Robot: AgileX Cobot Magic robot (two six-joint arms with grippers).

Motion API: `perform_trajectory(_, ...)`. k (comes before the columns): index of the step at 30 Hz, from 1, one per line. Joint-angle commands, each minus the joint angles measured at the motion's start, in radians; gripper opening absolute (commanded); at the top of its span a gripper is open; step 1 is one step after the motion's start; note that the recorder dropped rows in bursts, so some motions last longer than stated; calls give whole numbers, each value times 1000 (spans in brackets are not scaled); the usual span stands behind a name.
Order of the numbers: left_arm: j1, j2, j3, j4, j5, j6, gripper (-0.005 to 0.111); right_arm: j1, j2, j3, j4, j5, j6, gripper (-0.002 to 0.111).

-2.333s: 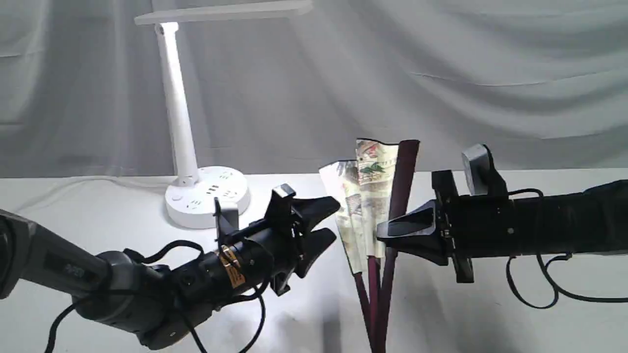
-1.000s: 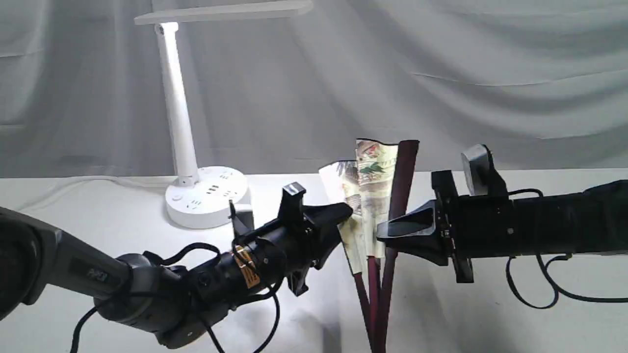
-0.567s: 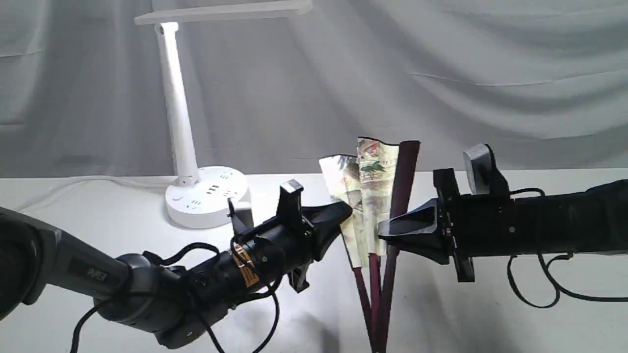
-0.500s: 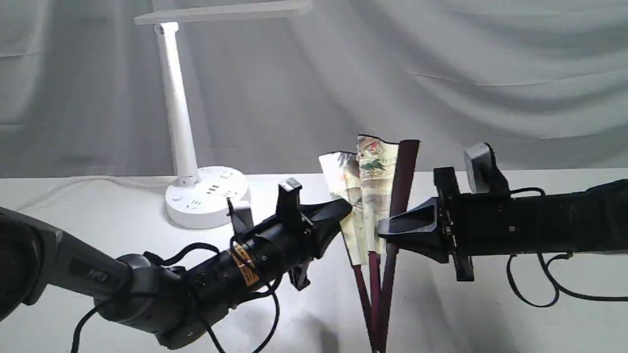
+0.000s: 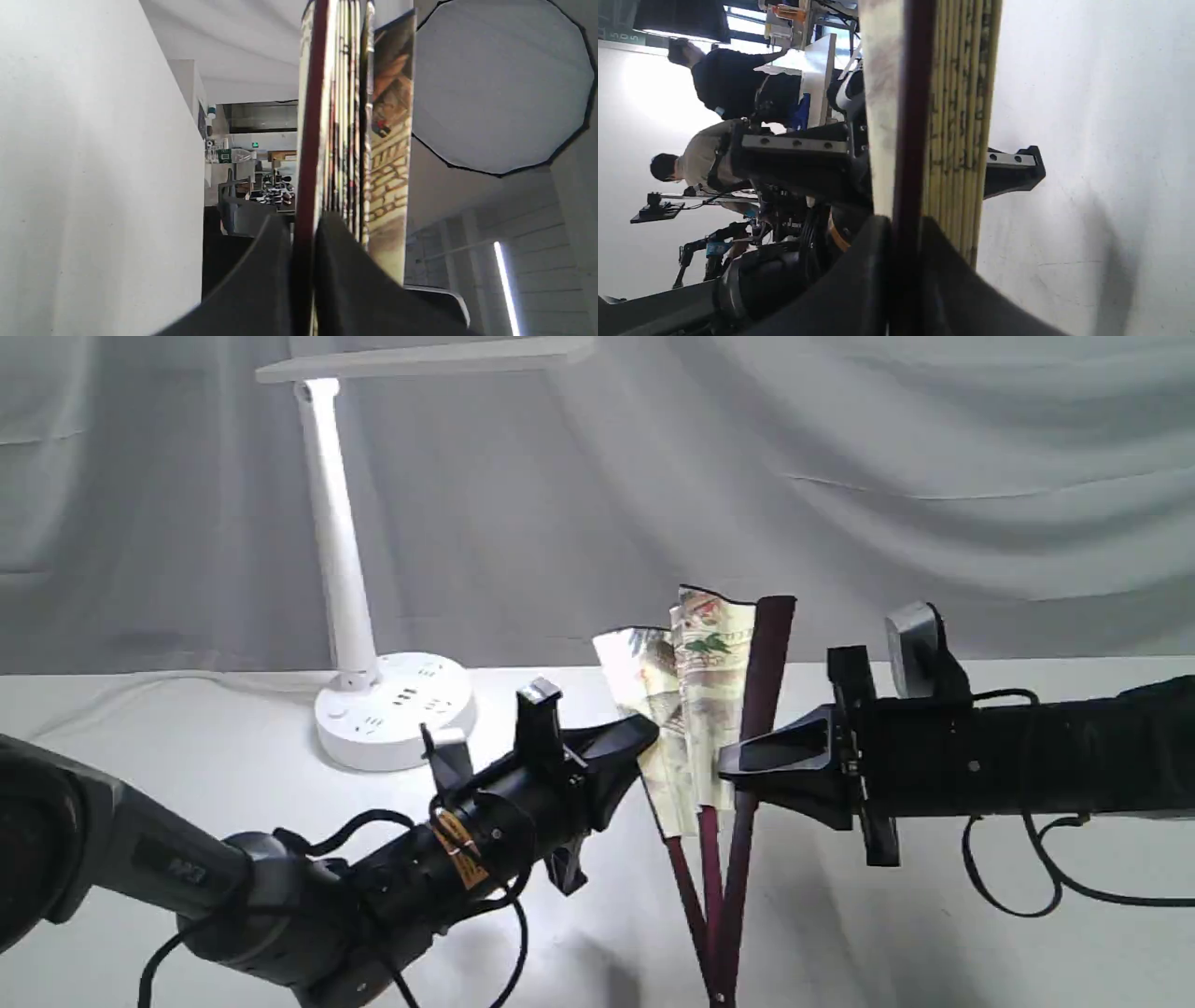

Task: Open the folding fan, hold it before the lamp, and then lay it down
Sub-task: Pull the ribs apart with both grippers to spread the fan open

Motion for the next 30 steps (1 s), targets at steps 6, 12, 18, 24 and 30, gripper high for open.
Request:
perform_trajectory(6,0,-36,52,-76,-19,0,0,-9,-10,0,7,6,-36,0)
perform_trajectory(12,0,-66,59,-127,-19,0,0,-27,-10,0,33,6,-40,0)
perform_trajectory(18,0,-85,89,-173,-19,9,0,-76,-10,0,66,6,-40,0)
perform_trajectory(24,0,-103,119,-218,-19,26,0,-125,-10,0,76,6,-40,0)
perform_trajectory(30,-16,-105,121,-274,-19,28,0,-181,-10,0,85,6,-40,0)
